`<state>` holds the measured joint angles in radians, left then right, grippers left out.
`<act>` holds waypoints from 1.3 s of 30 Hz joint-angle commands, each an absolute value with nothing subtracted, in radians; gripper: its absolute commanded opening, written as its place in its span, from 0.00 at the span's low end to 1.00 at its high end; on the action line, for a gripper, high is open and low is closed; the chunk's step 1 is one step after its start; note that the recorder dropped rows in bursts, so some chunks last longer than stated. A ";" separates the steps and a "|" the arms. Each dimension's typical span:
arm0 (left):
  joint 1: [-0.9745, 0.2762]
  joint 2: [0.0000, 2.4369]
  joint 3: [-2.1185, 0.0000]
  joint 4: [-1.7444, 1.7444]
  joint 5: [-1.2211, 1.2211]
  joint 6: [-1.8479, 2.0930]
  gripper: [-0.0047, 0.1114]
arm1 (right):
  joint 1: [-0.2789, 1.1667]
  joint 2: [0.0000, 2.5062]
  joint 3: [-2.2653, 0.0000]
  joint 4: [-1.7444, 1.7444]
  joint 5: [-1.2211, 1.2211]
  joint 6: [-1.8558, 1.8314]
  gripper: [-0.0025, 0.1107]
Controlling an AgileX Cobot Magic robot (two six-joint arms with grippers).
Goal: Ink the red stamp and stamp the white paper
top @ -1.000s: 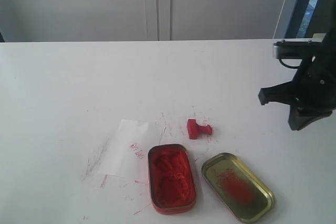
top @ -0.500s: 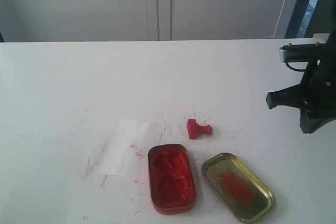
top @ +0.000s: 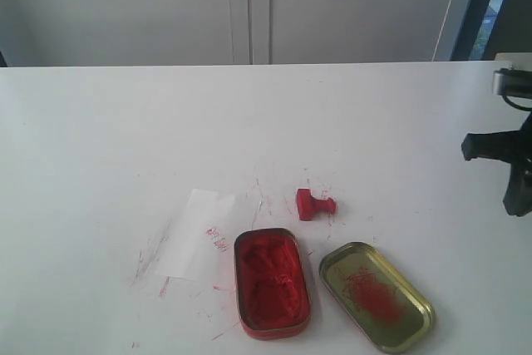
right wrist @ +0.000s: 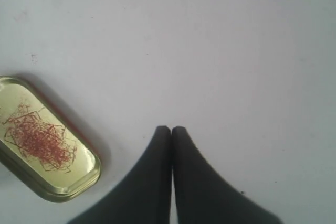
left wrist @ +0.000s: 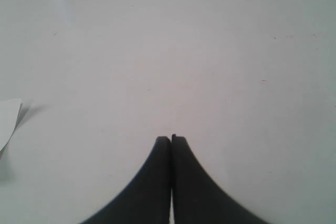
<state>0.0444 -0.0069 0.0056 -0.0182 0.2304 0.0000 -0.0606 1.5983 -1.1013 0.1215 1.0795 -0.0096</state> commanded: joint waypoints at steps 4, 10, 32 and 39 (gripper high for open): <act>0.047 0.000 0.000 -0.028 0.232 0.000 0.04 | -0.091 1.504 -1.018 0.075 1.064 -0.019 0.02; 0.047 0.000 0.000 -0.028 0.232 0.000 0.04 | -0.091 1.396 -0.954 0.058 1.046 -0.019 0.02; 0.047 0.000 0.000 -0.028 0.232 0.000 0.04 | -0.091 0.773 -0.806 0.023 0.981 -0.019 0.02; 0.047 0.000 0.000 -0.028 0.232 0.000 0.04 | -0.091 0.594 -0.752 0.023 0.922 -0.019 0.02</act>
<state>0.0444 -0.0069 0.0056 -0.0182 0.2304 0.0000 -0.0879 0.6450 -0.7816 0.0287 0.9646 -0.0096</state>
